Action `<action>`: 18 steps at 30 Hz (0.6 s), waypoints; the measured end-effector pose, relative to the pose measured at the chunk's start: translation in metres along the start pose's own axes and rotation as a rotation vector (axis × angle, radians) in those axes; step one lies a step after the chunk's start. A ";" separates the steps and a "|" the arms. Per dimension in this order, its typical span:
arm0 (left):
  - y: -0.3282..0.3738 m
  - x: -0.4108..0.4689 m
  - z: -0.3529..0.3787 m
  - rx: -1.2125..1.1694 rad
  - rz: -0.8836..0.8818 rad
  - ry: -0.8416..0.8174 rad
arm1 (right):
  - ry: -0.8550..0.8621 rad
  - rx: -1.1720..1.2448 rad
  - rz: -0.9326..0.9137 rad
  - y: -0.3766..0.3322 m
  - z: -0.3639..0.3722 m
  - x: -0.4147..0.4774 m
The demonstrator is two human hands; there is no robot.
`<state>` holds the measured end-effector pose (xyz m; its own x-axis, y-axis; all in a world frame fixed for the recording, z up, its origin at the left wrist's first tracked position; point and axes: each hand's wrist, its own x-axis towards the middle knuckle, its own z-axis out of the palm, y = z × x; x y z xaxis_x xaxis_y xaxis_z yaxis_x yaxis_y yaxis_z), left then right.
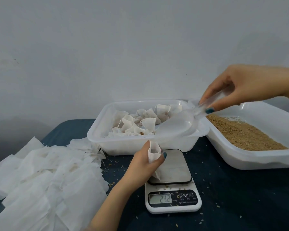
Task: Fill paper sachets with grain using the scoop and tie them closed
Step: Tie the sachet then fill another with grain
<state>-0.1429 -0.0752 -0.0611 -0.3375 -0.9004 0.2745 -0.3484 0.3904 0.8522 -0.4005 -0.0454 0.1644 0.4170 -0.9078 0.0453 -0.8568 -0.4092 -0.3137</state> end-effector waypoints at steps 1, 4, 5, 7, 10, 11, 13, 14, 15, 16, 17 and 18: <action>0.001 -0.001 -0.001 0.001 0.034 -0.007 | 0.047 0.049 0.036 0.010 0.004 -0.006; 0.001 -0.002 -0.007 0.244 0.154 0.047 | 0.253 0.225 0.186 0.047 0.029 -0.020; 0.002 -0.001 -0.009 0.328 0.170 0.076 | 0.340 0.293 0.251 0.060 0.042 -0.023; 0.003 0.000 -0.012 0.358 0.155 0.110 | 0.495 0.437 0.347 0.080 0.069 -0.028; 0.008 0.002 -0.010 0.178 0.122 0.127 | 0.620 0.543 0.452 0.103 0.103 -0.024; 0.009 0.004 -0.007 0.099 0.120 0.144 | 0.605 0.515 0.501 0.110 0.111 -0.020; 0.012 0.006 -0.002 -0.049 0.105 0.160 | 0.515 0.424 0.597 0.119 0.124 -0.012; 0.011 0.007 0.000 -0.092 0.099 0.155 | 0.452 0.375 0.636 0.123 0.128 -0.009; 0.008 0.007 0.002 -0.111 0.091 0.141 | 0.383 0.329 0.669 0.125 0.131 -0.005; 0.005 0.007 0.003 -0.112 0.077 0.119 | 0.309 0.284 0.692 0.126 0.133 -0.002; 0.002 0.007 0.003 -0.103 0.061 0.093 | 0.237 0.245 0.706 0.125 0.134 0.000; 0.000 0.007 0.002 -0.081 0.047 0.076 | 0.177 0.217 0.708 0.124 0.135 0.002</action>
<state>-0.1472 -0.0808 -0.0606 -0.2838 -0.8946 0.3452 -0.2608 0.4184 0.8700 -0.4652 -0.0855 -0.0023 -0.2809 -0.9554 -0.0908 -0.8152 0.2874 -0.5028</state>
